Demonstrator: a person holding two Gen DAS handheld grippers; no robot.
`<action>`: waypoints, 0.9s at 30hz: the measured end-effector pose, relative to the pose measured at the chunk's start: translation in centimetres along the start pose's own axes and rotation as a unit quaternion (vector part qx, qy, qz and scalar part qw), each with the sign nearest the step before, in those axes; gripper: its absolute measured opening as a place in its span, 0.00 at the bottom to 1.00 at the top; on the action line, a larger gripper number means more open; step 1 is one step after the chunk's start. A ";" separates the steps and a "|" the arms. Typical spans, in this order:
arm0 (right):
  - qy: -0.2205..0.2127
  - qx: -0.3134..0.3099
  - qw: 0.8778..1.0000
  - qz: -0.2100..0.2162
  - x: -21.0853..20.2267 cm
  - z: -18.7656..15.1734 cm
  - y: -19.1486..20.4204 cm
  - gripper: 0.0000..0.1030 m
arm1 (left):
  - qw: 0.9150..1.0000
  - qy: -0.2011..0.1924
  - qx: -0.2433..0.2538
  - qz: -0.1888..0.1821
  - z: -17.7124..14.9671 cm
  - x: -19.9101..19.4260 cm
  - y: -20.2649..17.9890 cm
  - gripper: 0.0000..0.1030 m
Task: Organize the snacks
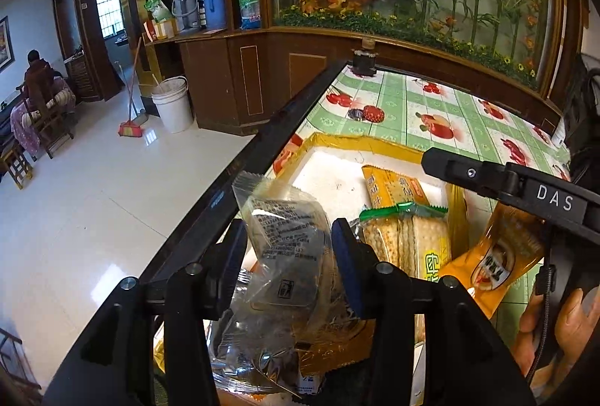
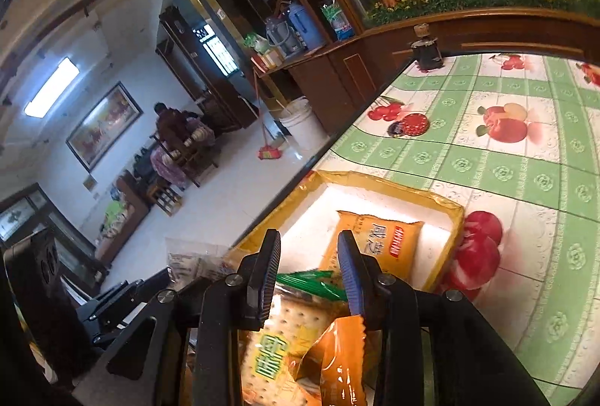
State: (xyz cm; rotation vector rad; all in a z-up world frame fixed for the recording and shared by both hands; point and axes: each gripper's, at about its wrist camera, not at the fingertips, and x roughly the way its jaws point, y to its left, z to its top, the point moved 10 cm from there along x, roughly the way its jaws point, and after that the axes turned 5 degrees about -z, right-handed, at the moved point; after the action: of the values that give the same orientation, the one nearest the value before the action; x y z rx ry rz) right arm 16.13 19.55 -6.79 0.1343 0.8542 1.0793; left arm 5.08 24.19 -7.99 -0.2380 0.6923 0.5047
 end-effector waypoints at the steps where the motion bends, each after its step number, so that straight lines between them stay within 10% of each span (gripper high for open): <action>1: -0.001 0.008 1.000 0.012 0.0 0.0 0.2 0.33 | 1.000 -0.003 -0.001 0.001 0.2 -0.1 0.2 0.45; 13: -0.026 0.065 0.996 0.057 -1.8 0.4 -0.9 0.36 | 1.000 -0.019 -0.019 -0.016 1.1 -2.0 -0.2 0.62; 27: -0.074 0.111 0.989 -0.062 -14.1 -2.5 -12.2 0.54 | 0.997 -0.019 0.028 -0.068 1.3 -2.6 -8.5 0.73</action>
State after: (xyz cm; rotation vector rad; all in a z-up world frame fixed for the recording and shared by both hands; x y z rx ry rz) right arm 20.50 1.23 -6.74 0.3382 0.8354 0.8449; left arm 8.44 16.45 -4.91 -0.2204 0.6474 0.3585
